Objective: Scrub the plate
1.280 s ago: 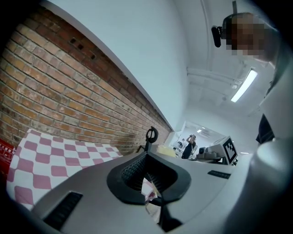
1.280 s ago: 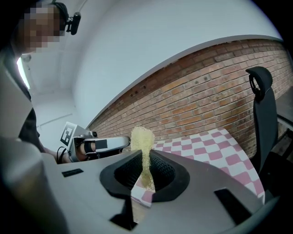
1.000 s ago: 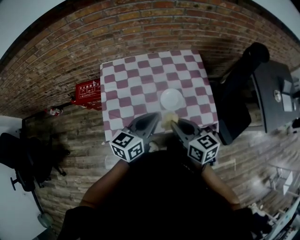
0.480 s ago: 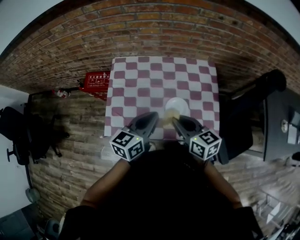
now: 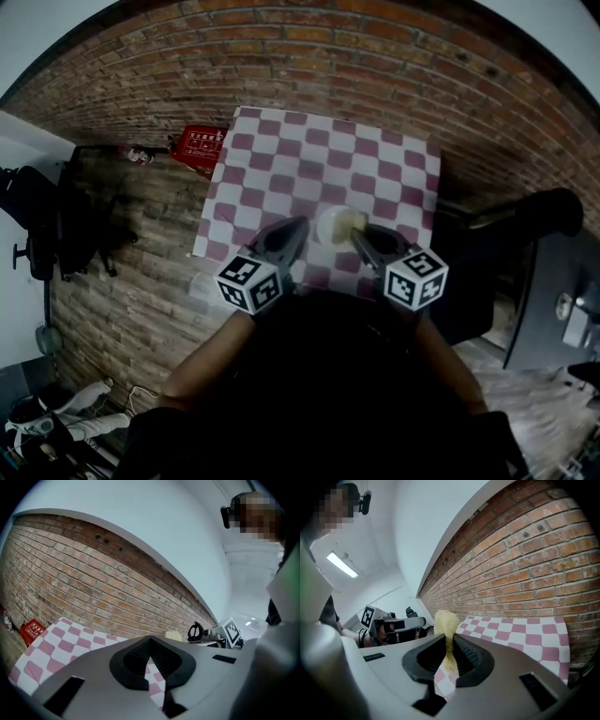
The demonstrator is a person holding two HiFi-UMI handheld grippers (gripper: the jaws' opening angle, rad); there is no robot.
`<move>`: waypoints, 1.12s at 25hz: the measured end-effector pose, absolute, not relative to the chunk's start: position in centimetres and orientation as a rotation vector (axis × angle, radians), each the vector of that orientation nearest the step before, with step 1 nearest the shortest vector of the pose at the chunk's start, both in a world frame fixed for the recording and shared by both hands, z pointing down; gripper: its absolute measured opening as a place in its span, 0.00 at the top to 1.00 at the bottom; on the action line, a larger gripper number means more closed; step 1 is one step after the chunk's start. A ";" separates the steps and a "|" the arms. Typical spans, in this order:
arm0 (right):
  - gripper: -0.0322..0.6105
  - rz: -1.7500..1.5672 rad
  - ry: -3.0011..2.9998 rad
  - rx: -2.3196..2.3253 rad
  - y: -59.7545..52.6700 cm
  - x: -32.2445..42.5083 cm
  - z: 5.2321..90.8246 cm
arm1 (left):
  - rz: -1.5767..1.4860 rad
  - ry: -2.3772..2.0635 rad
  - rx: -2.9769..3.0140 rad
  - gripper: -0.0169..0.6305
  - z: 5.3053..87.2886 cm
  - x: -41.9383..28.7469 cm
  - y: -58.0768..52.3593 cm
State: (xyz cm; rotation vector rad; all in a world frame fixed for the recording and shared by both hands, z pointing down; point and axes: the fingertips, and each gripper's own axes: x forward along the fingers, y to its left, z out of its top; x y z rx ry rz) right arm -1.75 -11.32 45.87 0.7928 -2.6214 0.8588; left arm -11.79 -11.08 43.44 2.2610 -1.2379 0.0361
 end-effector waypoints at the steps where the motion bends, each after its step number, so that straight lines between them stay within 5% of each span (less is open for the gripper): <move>1: 0.88 0.860 -2.612 0.765 -11.4 -1.3 46.5 | 0.049 -1.260 2.248 0.96 43.8 -11.7 -11.1; 22: 0.88 0.916 -2.316 0.763 -13.9 3.6 59.4 | 0.348 -1.190 1.985 0.95 59.6 -10.9 -12.6; 28: 0.88 0.978 -2.210 0.785 -13.7 4.0 63.4 | 0.443 -1.068 1.946 0.86 63.7 -10.5 -13.0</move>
